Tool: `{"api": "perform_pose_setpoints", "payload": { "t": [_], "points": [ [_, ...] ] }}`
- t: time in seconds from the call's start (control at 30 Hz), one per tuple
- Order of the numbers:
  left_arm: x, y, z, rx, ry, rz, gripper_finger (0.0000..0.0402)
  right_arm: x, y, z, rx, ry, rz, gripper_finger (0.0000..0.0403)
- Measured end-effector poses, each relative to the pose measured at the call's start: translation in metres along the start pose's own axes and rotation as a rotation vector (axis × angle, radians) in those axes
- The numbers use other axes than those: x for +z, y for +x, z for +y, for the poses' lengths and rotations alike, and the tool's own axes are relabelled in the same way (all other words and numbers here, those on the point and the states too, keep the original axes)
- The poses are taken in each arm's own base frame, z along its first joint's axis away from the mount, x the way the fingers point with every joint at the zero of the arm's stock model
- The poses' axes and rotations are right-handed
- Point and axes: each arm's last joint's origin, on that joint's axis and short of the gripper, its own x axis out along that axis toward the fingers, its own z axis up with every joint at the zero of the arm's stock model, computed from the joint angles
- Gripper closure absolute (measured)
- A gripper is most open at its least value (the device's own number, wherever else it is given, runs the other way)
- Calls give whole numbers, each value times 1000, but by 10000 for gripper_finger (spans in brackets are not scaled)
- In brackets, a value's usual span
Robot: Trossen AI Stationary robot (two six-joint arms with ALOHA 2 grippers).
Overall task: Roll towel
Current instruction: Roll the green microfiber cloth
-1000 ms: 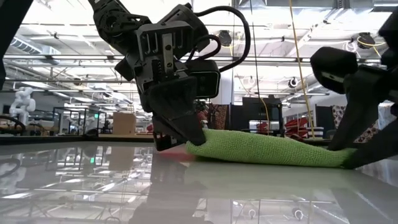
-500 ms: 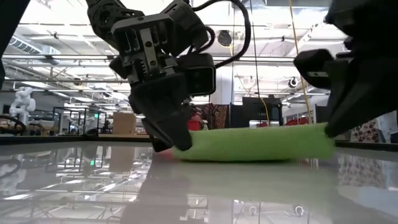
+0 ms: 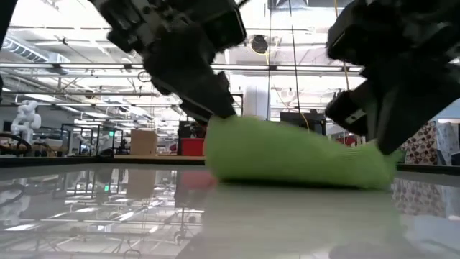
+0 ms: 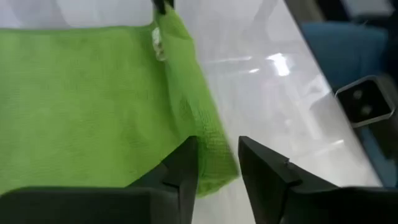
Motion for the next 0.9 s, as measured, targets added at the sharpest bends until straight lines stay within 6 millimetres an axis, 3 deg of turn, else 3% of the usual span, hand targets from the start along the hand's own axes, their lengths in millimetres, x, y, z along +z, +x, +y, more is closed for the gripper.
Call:
{"api": "perform_pose_setpoints", "payload": {
  "t": [0.27,0.57,0.77,0.9],
  "points": [
    [-6,-7,-23,179,172,59,256,-3,12,-16,9,103,58,403],
    [-15,5,-71,362,610,31,255,2,12,-20,36,133,34,403],
    [-23,19,-75,399,695,51,248,3,12,-19,41,131,22,402],
    [-32,34,-70,431,705,70,216,3,12,-19,41,135,22,402]
  ]
}}
